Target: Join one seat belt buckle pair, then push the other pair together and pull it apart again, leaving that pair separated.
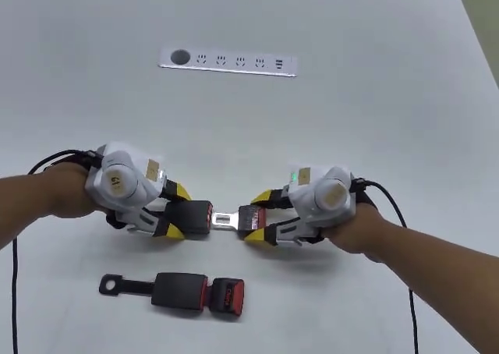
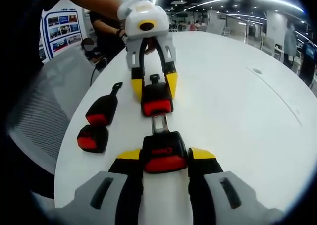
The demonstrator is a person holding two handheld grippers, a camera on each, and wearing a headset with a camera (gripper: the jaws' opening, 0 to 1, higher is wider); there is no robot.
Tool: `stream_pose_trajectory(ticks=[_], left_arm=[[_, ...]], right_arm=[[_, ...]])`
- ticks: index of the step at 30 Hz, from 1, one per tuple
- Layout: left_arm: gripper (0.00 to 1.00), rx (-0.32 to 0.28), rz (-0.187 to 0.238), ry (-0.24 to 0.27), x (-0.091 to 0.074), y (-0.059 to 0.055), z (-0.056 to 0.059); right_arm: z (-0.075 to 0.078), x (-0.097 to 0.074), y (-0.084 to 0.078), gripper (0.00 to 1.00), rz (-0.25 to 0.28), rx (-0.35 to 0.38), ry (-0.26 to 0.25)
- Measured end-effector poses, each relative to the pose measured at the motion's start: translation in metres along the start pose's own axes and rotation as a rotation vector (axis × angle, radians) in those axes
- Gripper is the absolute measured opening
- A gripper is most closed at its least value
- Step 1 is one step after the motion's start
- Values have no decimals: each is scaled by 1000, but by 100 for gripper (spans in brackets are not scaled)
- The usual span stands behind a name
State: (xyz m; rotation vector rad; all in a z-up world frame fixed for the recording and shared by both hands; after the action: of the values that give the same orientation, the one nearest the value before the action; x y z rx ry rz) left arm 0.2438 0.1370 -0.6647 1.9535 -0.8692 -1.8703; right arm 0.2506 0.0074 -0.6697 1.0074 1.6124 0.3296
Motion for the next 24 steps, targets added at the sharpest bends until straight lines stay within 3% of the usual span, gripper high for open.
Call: stream_pose_trajectory(ticks=[24], left_arm=[[34,-2,2,1,0,-1,-1]], right_arm=[[10,-37,-33,34,0,15,-17]])
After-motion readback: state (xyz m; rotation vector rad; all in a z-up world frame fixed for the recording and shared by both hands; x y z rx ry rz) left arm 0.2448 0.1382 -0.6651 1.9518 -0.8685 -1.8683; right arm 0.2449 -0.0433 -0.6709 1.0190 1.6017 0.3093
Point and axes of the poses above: the centre of the closed fingertips' face, and the gripper's own axes: x roughly forward along the fingers, z roughly to its right, y roughly out of its top, the point moved 3 cm from there along -x, roughly backward along the fingers, and after that the axes turned 15 degrees about x, right-handed, at the moved point
